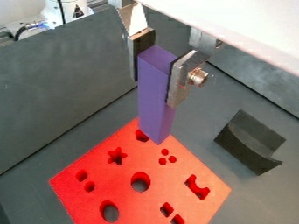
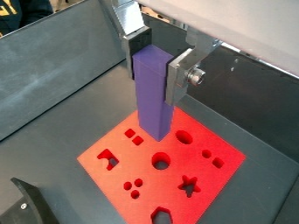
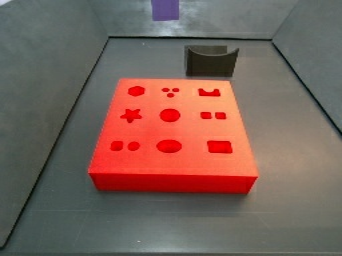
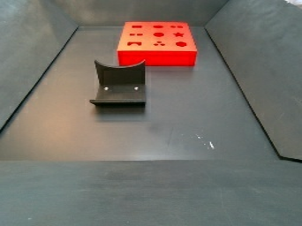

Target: Insert the rectangle object.

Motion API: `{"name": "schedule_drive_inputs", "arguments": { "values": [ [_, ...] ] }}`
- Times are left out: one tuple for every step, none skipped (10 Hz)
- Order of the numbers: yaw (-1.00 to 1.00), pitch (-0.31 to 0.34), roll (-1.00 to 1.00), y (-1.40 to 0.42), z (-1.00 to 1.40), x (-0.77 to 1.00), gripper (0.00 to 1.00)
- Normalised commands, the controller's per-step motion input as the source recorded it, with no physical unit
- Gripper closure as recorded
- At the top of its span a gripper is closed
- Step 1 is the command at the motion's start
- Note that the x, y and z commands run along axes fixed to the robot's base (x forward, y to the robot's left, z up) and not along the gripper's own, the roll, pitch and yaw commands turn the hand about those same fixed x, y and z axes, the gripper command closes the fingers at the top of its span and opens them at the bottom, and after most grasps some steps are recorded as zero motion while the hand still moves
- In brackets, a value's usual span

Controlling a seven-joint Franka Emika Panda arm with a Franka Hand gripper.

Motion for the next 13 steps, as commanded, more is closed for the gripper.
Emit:
{"name": "schedule_drive_inputs", "arguments": {
  "values": [
    [-0.12,0.000,0.00,-0.19,-0.12,0.49,1.00],
    [-0.17,-0.163,-0.12,-0.24,-0.51,0.63,1.00],
    [-0.04,-0.197,-0.04,-0.45,-0.79,0.69,1.00],
    [0.00,-0.030,0.00,-0.60,-0.78,0.95,1.00],
    [0.00,0.000,0.02,-0.64,-0.67,0.91,1.00],
    [0.00,0.009,0.15,-0.63,-0.61,0.79,1.00],
    [0.00,0.121,0.29,-0.53,-0.47,0.73,1.00],
    [0.00,0.259,0.26,-0.46,-0.48,0.71,1.00],
    [0.00,0.271,0.17,-0.48,-0.53,0.71,1.00],
    [0.00,0.283,0.08,-0.33,-0.55,0.81,1.00],
    [0.00,0.237,0.01,-0.24,-0.55,0.87,1.00],
    [0.00,0.213,0.08,-0.27,-0.44,0.91,1.00],
    [0.00,0.256,0.20,-0.20,-0.24,0.89,1.00]
  ]
}}
